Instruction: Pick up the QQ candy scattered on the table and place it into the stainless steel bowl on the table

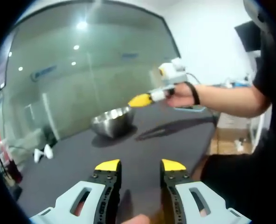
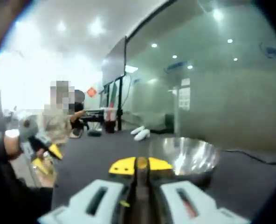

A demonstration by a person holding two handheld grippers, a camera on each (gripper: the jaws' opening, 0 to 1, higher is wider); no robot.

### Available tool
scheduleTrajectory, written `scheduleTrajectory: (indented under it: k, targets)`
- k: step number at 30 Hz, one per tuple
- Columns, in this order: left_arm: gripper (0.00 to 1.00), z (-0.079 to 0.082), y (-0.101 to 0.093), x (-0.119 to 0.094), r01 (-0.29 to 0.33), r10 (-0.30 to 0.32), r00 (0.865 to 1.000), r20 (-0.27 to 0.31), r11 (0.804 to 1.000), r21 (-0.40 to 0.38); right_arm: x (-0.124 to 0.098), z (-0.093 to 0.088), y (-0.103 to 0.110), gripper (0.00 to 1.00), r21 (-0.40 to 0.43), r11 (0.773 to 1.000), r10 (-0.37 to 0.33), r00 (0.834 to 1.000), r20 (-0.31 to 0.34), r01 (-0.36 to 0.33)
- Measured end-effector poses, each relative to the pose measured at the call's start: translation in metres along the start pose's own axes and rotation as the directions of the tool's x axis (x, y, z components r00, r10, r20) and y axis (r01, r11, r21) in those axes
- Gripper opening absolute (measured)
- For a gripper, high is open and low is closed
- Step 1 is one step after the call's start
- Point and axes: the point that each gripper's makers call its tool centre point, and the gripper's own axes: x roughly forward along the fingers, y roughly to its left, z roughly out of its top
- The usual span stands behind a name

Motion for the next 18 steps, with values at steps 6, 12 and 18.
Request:
scheduleTrajectory:
  k: [6,12,18]
  targets:
    - [0.35,-0.004,0.0,-0.002,0.0,0.0,1.0,-0.011,1.0,-0.02,0.031,0.015,-0.054,0.1,0.047,0.986,-0.164,0.986,0.018,0.163]
    - [0.35,-0.006,0.004,-0.007,-0.013,0.013,1.0,-0.015,1.0,-0.019,0.045,0.003,-0.078,0.17,0.04,0.966,-0.253,0.966,-0.049,0.255]
    - [0.35,-0.008,0.008,-0.01,-0.023,0.022,1.0,-0.016,0.999,-0.024,0.04,-0.004,-0.075,0.22,0.042,0.965,-0.255,0.965,-0.06,0.258]
